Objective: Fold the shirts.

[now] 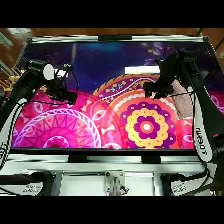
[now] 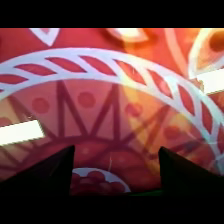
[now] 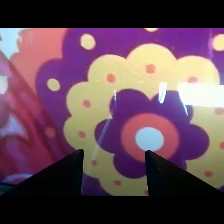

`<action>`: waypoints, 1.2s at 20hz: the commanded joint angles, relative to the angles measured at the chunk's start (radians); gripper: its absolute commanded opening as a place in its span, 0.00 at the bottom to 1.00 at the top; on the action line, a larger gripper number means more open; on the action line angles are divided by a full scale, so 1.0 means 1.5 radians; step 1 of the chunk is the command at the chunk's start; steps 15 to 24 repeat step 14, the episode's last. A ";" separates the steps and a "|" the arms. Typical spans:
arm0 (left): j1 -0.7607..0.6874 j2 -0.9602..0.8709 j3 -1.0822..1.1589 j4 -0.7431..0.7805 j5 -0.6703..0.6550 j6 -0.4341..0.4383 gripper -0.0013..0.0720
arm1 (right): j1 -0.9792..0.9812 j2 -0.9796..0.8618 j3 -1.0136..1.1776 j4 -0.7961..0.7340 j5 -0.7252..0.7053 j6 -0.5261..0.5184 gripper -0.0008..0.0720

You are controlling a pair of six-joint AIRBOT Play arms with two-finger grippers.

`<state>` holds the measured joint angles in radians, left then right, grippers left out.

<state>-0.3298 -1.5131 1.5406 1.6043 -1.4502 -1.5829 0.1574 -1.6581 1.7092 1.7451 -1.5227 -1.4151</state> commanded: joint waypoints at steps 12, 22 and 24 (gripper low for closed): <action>-0.001 -0.002 0.000 0.002 0.041 -0.001 0.86 | 0.001 -0.002 0.001 0.002 0.161 0.005 0.70; -0.001 -0.002 0.000 0.001 0.041 -0.001 0.86 | 0.001 -0.002 0.001 0.002 0.161 0.005 0.70; -0.001 -0.002 0.000 0.001 0.041 -0.001 0.86 | 0.001 -0.002 0.001 0.002 0.161 0.005 0.70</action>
